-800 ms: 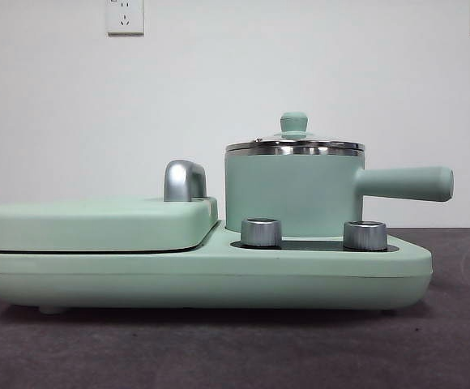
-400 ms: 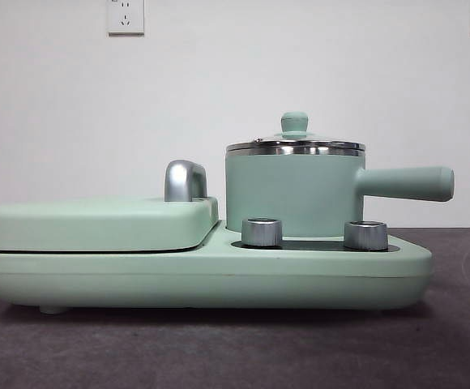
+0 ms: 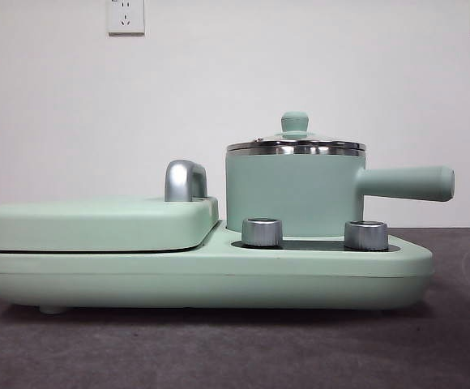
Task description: Put the buns in a small steamer
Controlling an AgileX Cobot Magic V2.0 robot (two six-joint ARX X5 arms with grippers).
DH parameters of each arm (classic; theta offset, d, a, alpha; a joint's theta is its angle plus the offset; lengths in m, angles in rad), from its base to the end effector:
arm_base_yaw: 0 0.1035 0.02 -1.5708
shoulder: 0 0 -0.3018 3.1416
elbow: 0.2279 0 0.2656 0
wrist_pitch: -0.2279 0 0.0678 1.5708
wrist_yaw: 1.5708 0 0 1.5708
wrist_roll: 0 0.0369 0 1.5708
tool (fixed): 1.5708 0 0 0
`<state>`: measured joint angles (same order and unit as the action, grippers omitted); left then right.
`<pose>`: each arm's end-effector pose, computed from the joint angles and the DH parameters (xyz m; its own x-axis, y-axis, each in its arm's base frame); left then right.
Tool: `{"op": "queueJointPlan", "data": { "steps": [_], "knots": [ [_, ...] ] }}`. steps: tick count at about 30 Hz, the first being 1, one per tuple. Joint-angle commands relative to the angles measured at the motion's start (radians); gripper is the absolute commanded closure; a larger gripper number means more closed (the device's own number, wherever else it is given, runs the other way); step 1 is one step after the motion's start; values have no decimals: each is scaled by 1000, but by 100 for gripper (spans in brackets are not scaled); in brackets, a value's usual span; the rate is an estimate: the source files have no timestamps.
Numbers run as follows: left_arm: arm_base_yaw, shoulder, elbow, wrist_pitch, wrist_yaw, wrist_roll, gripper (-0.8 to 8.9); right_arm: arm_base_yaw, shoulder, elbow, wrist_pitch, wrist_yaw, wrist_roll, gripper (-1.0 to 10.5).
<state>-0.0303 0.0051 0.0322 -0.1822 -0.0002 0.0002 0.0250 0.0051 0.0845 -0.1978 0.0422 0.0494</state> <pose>0.0786 -0.0024 0.1559 0.9875 -0.0297 -0.1545 0.0301 0.9995 0.0002 0.0753 0.0003 0.1730 0.9929 -0.0174 -0.1180 0.0227 0.9988 0.0441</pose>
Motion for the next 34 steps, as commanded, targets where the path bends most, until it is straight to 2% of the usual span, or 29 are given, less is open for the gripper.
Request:
{"op": "queueJointPlan", "data": {
  "steps": [1,6,11,34],
  "knots": [
    [1,-2,-19,-5,0,8,794,-4,-1,-29,46,-16,-24,927],
    [1,-2,-19,-5,0,8,794,-8,-2,-73,30,-79,-29,927],
    [1,-2,-19,-5,0,8,794,-10,-2,-73,23,-95,-39,927],
    [1,-2,-19,-5,0,8,794,-10,-2,-73,42,-95,-39,927]
  ]
}}
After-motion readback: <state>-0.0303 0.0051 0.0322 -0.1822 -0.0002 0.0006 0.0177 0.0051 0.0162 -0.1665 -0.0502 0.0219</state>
